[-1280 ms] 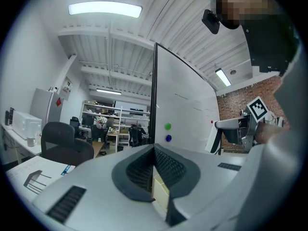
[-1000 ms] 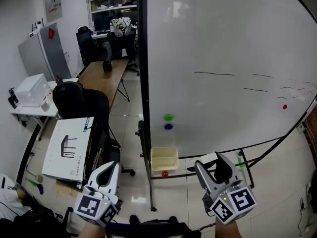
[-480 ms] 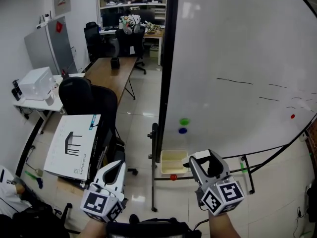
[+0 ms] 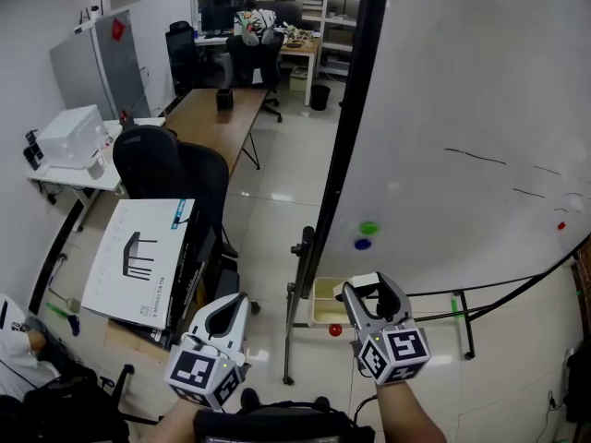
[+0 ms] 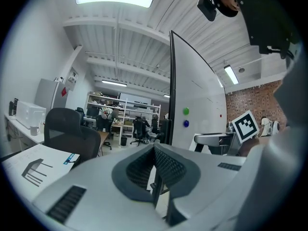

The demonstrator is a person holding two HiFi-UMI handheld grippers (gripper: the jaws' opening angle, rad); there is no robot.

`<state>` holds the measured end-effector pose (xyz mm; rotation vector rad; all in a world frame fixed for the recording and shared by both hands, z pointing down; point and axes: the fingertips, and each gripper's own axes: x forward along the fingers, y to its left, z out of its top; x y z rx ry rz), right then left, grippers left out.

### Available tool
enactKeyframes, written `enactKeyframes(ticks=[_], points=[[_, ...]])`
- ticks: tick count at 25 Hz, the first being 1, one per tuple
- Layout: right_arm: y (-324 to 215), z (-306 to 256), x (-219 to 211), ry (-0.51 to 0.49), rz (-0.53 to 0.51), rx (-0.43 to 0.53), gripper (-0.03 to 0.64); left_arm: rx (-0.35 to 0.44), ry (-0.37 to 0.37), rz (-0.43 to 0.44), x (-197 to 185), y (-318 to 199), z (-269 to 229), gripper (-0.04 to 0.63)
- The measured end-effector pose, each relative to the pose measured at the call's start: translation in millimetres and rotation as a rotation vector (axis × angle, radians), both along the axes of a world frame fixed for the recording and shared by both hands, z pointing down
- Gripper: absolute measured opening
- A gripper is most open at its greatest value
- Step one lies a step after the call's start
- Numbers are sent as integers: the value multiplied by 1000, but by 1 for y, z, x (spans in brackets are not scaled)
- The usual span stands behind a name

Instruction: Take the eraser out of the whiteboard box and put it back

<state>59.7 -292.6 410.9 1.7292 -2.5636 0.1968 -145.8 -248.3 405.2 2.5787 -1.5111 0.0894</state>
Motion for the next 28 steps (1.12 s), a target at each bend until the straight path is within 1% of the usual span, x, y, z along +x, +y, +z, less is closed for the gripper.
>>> enactKeyframes(ticks=[4,7,9,15,23,28], points=[[-9,16,-7,16,6,-5,285,-35,14,1,1,-8,15,18],[-15,17,-8,14,8,19,284,-36,3,1,1,-13,22,18],[-18,18,-8,18,15,13,284,-46,5,2,1,-15,25,18],[-26,41,-9,29,23,-37,284,-51,11,3,2,-19,24,18],[-33,75,-10,61,45,-131,284,-66,16,12,1,-22,31,18],[-34,94,-10,106,65,-180,284,-63,26,27,2,-22,32,20]])
